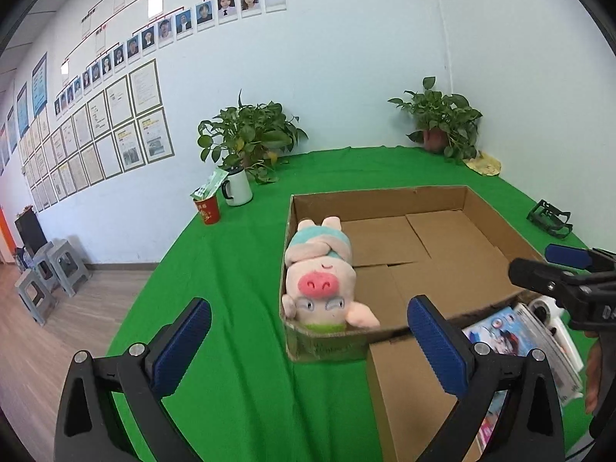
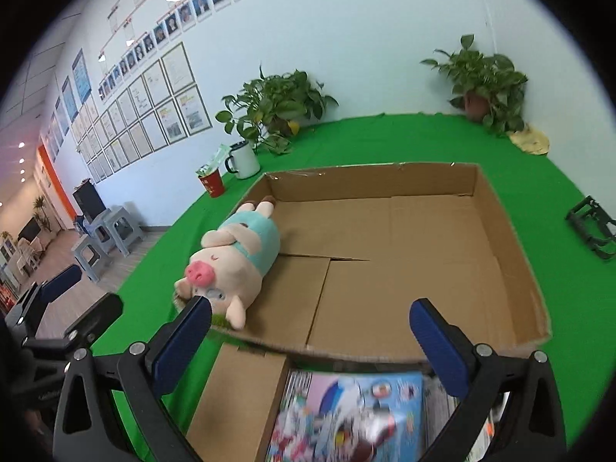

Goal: Organize objects
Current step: 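Lower the plush pig into the box and open the left gripper, then grasp the long flat cardboard box with the left gripper, then lift the long cardboard box with the left gripper over the open box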

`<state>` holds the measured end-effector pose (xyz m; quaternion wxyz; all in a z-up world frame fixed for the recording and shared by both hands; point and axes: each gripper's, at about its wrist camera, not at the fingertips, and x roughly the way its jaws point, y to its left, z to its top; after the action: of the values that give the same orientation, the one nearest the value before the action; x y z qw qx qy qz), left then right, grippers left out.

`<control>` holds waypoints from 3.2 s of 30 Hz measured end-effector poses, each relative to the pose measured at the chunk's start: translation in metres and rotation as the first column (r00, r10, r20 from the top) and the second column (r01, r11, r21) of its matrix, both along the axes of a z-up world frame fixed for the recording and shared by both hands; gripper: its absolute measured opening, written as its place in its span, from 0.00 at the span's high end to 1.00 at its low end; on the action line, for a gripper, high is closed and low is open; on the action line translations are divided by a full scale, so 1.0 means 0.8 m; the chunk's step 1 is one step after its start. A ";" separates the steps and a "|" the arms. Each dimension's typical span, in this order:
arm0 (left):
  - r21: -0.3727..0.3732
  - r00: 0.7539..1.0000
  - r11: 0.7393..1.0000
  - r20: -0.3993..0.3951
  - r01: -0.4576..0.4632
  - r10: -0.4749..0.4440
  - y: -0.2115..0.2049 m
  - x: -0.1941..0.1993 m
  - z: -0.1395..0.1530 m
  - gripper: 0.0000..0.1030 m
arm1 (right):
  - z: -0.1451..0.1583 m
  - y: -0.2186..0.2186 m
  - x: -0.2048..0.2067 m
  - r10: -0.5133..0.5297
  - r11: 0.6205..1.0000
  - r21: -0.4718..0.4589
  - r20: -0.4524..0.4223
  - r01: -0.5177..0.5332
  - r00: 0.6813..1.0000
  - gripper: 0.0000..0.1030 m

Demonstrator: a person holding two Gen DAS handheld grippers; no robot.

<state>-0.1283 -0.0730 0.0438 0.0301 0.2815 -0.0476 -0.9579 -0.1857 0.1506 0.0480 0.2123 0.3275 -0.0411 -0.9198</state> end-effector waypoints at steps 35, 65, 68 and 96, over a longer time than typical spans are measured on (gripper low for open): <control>0.466 0.923 0.856 0.181 0.223 -0.339 0.032 0.150 -0.093 0.07 | -0.107 -0.054 0.242 0.197 0.976 0.081 0.044 -0.200 0.979 0.01; 0.741 0.814 0.662 0.313 0.113 -0.489 -0.003 0.108 -0.204 0.26 | -0.140 -0.055 0.227 0.211 0.972 0.063 0.175 -0.225 0.962 0.13; 0.759 0.808 0.643 0.312 0.104 -0.500 -0.004 0.106 -0.206 0.26 | -0.139 -0.046 0.219 0.230 0.973 -0.022 0.206 -0.230 0.951 0.13; 0.675 0.859 0.670 0.103 0.310 -0.501 0.032 0.059 -0.051 0.27 | -0.026 -0.019 0.212 0.236 0.958 -0.152 -0.068 -0.243 0.969 0.14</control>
<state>-0.0813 -0.0473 0.0031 -0.2901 0.3890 0.2138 -0.8478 -0.0161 0.1357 0.0272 0.3485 0.2894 -0.0692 -0.8888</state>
